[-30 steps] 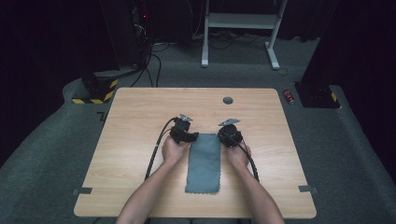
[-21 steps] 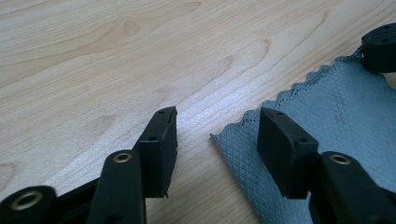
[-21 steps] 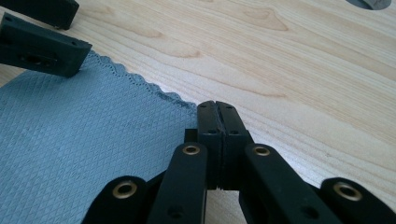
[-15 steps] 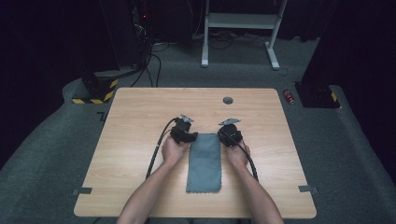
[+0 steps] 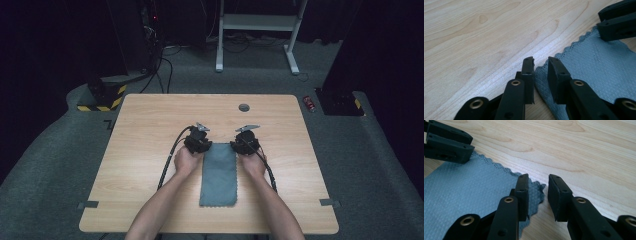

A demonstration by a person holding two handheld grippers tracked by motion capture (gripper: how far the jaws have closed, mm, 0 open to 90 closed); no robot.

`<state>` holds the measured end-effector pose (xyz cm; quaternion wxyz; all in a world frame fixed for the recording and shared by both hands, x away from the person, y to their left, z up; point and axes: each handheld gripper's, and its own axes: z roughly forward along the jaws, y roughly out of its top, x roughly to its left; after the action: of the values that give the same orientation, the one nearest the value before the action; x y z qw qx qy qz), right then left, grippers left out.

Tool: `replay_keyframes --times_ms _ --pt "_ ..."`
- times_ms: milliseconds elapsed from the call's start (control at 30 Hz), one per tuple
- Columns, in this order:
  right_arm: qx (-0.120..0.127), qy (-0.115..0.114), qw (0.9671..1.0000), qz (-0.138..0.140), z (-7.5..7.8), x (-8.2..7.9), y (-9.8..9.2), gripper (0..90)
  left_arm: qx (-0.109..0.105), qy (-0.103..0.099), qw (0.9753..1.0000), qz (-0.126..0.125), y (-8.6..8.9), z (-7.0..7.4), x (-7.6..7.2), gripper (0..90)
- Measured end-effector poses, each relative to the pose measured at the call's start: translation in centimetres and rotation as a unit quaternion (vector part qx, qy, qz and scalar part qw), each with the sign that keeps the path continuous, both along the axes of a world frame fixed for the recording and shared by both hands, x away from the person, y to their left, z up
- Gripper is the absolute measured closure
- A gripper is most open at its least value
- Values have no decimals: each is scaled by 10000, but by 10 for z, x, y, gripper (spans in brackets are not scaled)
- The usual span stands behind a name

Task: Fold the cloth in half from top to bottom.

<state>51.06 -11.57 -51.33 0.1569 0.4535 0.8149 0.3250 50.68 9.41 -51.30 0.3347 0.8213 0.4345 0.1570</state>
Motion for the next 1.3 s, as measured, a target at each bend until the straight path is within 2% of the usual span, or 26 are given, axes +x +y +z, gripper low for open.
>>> replay_keyframes --times_ms 67,233,333,433,667,800,833,967,1000,1100,1233,1300 --pt "-114 -40 9999 45 0 1 3 737 -36 32 10000 -15 1 0 0 774" --pt "-112 32 9999 123 1 -1 5 859 -115 169 9998 -53 -1 1 2 875" --pt "-124 38 9998 133 2 -1 6 880 -101 309 9993 -185 1 3 6 882" --pt "-29 95 9999 110 2 0 4 888 -272 416 9985 -226 5 4 8 885" --pt "83 -107 9999 95 13 -3 0 889 -517 387 9976 -251 9 18 12 885" --pt "77 -165 9998 76 26 1 -2 890 -951 458 9944 -92 15 28 18 885" --pt "72 -262 9996 107 31 2 -2 890 -964 454 9943 -78 16 32 20 885" --pt "-45 -414 9990 132 48 7 3 891 -1050 388 9937 -34 19 42 24 885" --pt "-89 -459 9988 145 52 9 4 891 -1056 343 9938 -38 20 48 26 885" --pt "-5 -519 9986 121 57 9 5 891 -1154 262 9930 -54 23 56 25 885" --pt "79 -523 9985 157 57 6 4 891 -1051 246 9941 -134 23 55 21 885" --pt "122 -510 9984 195 56 3 3 891 -1073 275 9937 -159 23 52 19 885"
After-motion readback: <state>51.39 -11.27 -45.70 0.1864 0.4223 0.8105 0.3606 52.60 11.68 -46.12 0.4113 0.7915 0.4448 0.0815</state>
